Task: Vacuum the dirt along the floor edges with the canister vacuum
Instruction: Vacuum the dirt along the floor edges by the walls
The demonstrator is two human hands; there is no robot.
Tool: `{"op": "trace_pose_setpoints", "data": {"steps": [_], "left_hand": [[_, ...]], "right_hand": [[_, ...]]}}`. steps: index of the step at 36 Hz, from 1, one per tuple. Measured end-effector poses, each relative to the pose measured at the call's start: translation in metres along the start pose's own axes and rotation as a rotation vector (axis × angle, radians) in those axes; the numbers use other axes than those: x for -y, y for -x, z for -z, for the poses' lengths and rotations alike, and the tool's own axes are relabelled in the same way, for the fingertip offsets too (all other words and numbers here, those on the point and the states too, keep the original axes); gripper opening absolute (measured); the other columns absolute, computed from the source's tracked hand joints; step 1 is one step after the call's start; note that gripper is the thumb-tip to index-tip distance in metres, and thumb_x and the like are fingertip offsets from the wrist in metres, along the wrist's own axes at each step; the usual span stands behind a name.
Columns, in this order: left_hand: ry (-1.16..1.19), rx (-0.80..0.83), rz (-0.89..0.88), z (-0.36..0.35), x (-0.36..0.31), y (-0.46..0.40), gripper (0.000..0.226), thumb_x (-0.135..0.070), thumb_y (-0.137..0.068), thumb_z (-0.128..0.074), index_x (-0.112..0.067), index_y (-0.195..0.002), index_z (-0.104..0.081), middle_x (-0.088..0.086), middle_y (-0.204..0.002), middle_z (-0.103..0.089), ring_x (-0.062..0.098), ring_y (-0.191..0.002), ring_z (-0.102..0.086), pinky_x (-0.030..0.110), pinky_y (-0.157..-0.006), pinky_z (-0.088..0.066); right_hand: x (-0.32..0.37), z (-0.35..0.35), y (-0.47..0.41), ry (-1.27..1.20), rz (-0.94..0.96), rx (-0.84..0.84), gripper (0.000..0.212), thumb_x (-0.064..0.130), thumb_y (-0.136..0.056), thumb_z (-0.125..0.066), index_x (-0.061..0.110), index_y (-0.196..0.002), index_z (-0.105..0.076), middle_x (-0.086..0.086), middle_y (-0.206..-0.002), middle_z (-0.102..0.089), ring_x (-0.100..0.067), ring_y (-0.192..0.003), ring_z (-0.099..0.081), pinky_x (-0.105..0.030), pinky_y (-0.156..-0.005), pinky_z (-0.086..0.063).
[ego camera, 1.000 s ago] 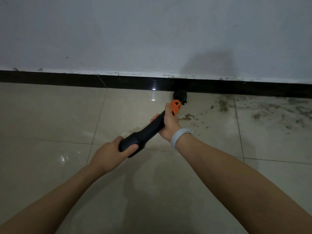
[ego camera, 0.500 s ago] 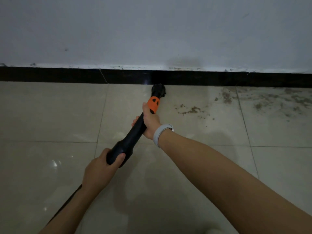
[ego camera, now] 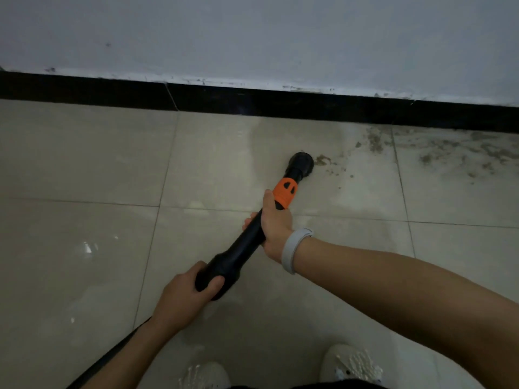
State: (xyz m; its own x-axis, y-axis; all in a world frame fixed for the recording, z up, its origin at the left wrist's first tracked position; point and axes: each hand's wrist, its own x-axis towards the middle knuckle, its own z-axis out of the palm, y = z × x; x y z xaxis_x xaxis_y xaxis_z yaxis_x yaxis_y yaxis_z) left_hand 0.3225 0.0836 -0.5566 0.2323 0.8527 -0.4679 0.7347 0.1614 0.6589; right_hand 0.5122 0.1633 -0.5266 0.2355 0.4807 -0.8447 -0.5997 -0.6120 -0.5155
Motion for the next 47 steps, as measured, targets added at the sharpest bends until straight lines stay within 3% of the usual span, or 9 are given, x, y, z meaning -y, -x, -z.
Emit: {"op": "trace_pose_setpoints", "data": {"steps": [5,10,15,21,28,38,43,47], "left_hand": [[-0.059,0.064,-0.045,-0.013,-0.015,-0.006,0.053,-0.079,-0.059,-0.032,-0.033,-0.08,-0.047,-0.009,-0.068,-0.059,0.004,-0.059,-0.056,0.017,-0.049,-0.034],[-0.125,0.071,-0.068,-0.019,-0.026,-0.018,0.057,-0.08,-0.057,-0.03,-0.032,-0.083,-0.045,-0.004,-0.073,-0.059,0.018,-0.068,-0.058,0.028,-0.055,-0.037],[-0.073,-0.018,-0.004,-0.016,-0.03,-0.024,0.075,-0.083,-0.056,-0.029,-0.021,-0.091,-0.054,-0.004,-0.075,-0.061,0.016,-0.07,-0.059,0.027,-0.058,-0.041],[0.0,-0.136,0.056,-0.012,-0.027,-0.021,0.068,-0.079,-0.06,-0.03,-0.025,-0.095,-0.055,-0.005,-0.078,-0.061,0.018,-0.074,-0.061,0.037,-0.069,-0.051],[0.004,-0.214,0.066,-0.006,-0.025,-0.025,0.064,-0.078,-0.063,-0.031,-0.027,-0.092,-0.054,-0.006,-0.076,-0.061,0.017,-0.07,-0.061,0.038,-0.069,-0.053],[-0.084,-0.023,-0.063,-0.018,-0.023,-0.011,0.055,-0.078,-0.06,-0.033,-0.033,-0.085,-0.051,-0.011,-0.071,-0.06,0.007,-0.064,-0.058,0.027,-0.056,-0.043],[-0.123,0.131,-0.102,-0.025,-0.011,0.002,0.041,-0.075,-0.06,-0.033,-0.04,-0.078,-0.044,-0.009,-0.068,-0.059,0.011,-0.062,-0.058,0.027,-0.055,-0.039],[-0.123,0.148,-0.109,-0.026,-0.016,0.001,0.043,-0.076,-0.06,-0.032,-0.039,-0.078,-0.044,-0.008,-0.066,-0.059,0.012,-0.063,-0.059,0.028,-0.056,-0.04]], "right_hand": [[0.006,0.03,0.001,-0.054,0.049,-0.067,0.031,0.036,-0.096,-0.057,0.011,-0.083,-0.046,-0.01,-0.067,-0.052,-0.022,-0.054,-0.053,-0.035,-0.056,-0.053],[0.014,0.044,-0.002,-0.1,0.062,-0.107,0.031,0.038,-0.096,-0.057,0.01,-0.087,-0.045,-0.01,-0.07,-0.053,-0.022,-0.057,-0.055,-0.035,-0.056,-0.053],[0.024,0.029,-0.01,-0.077,0.055,-0.051,0.032,0.038,-0.095,-0.057,0.01,-0.093,-0.043,-0.009,-0.067,-0.051,-0.021,-0.053,-0.053,-0.034,-0.053,-0.052],[0.034,0.0,-0.017,0.008,0.028,0.052,0.033,0.037,-0.096,-0.056,0.008,-0.087,-0.042,-0.01,-0.067,-0.05,-0.022,-0.052,-0.052,-0.034,-0.052,-0.051],[0.043,-0.018,-0.017,0.089,0.009,0.14,0.036,0.039,-0.096,-0.057,0.006,-0.092,-0.044,-0.011,-0.07,-0.054,-0.024,-0.057,-0.057,-0.038,-0.058,-0.054],[0.015,0.036,0.004,-0.092,0.045,-0.036,0.034,0.04,-0.096,-0.055,0.009,-0.089,-0.047,-0.008,-0.069,-0.051,-0.02,-0.055,-0.053,-0.033,-0.054,-0.053],[-0.015,0.064,0.016,-0.181,0.036,-0.131,0.032,0.038,-0.096,-0.056,0.011,-0.083,-0.045,-0.007,-0.06,-0.049,-0.018,-0.047,-0.052,-0.03,-0.048,-0.052],[-0.014,0.069,0.018,-0.202,0.039,-0.158,0.031,0.037,-0.096,-0.056,0.011,-0.083,-0.044,-0.007,-0.059,-0.049,-0.019,-0.048,-0.052,-0.031,-0.049,-0.052]]}}
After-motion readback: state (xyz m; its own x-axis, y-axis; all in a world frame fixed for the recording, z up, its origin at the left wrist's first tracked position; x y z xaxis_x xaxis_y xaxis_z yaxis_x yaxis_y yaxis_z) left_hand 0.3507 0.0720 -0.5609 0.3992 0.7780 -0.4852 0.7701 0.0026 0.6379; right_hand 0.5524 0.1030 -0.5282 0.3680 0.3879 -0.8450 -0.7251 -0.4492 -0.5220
